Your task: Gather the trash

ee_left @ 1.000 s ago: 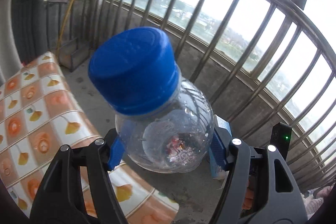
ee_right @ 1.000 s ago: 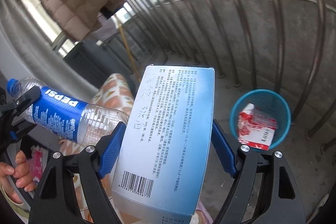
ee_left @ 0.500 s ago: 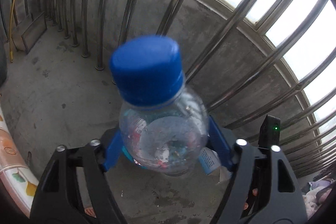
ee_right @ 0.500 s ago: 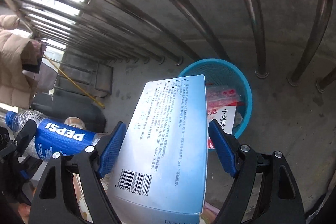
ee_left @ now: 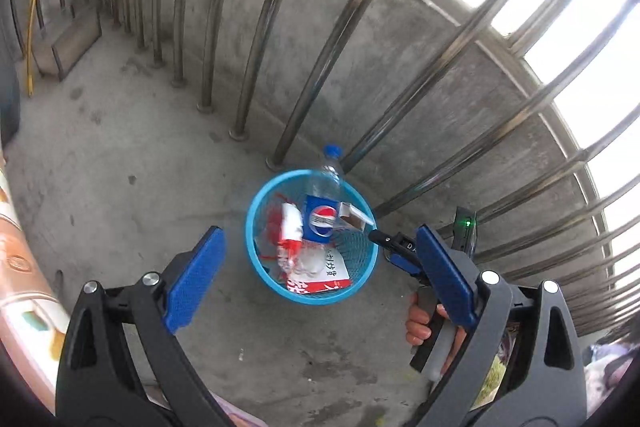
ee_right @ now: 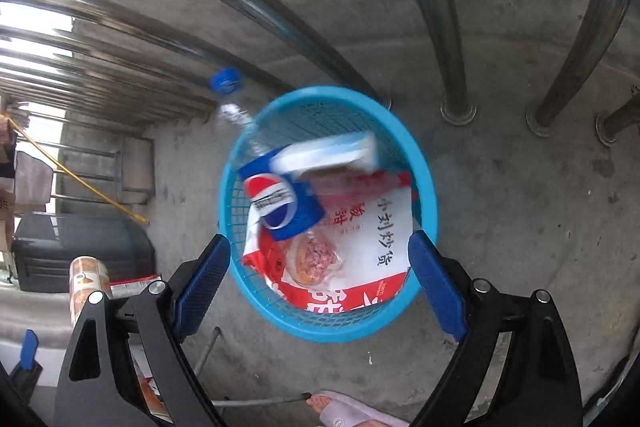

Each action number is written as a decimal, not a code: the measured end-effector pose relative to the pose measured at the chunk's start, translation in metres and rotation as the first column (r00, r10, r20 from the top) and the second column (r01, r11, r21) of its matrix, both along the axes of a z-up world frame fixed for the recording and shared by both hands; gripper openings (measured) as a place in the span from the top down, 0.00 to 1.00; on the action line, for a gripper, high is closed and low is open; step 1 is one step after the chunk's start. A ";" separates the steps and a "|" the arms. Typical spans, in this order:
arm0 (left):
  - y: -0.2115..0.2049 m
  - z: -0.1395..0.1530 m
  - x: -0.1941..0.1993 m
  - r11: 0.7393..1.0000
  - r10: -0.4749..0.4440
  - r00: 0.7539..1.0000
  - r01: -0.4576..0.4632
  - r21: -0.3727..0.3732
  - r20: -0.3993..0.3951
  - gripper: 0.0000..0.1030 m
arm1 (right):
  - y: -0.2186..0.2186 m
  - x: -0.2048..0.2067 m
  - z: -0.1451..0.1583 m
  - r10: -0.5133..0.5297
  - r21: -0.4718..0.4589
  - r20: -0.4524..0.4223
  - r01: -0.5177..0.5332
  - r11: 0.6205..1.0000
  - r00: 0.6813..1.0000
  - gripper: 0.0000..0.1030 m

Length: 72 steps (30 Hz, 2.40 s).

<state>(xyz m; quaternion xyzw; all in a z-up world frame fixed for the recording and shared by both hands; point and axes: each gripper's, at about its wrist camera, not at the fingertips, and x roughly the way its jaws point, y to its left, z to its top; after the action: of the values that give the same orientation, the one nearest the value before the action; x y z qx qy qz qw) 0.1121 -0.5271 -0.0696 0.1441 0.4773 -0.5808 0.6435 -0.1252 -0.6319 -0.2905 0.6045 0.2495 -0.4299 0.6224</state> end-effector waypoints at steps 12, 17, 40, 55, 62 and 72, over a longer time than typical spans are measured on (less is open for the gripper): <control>0.145 0.097 -0.007 0.978 0.067 0.982 -0.030 -0.206 0.178 0.11 | 0.054 0.006 0.132 0.086 -0.285 0.099 -0.054 0.957 0.991 0.15; 0.227 0.132 -0.003 0.951 0.239 0.940 -0.176 -0.255 0.242 0.09 | 0.126 0.050 0.209 0.247 -0.481 -0.019 -0.226 0.847 0.969 0.11; 0.485 0.118 -0.023 0.691 0.662 0.549 -0.711 -0.130 0.510 0.08 | 0.383 0.161 0.321 0.545 -0.659 -0.360 -0.620 0.426 0.757 0.06; 0.472 0.052 -0.039 0.637 0.692 0.572 -0.771 0.000 0.440 0.09 | 0.413 0.166 0.288 0.535 -0.509 -0.575 -0.783 0.359 0.619 0.06; 0.488 0.036 -0.048 0.542 0.760 0.517 -0.838 0.055 0.394 0.09 | 0.435 0.165 0.273 0.568 -0.452 -0.608 -0.830 0.328 0.555 0.06; 0.503 0.037 -0.048 0.443 0.800 0.441 -0.892 0.094 0.407 0.09 | 0.429 0.164 0.276 0.552 -0.444 -0.601 -0.816 0.371 0.578 0.06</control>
<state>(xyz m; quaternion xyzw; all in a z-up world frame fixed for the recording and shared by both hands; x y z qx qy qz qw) 0.0640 -0.0241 -0.0322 0.0636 0.4597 -0.0664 0.8833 0.0384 -0.2034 -0.0141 0.0770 0.4107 -0.2841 0.8630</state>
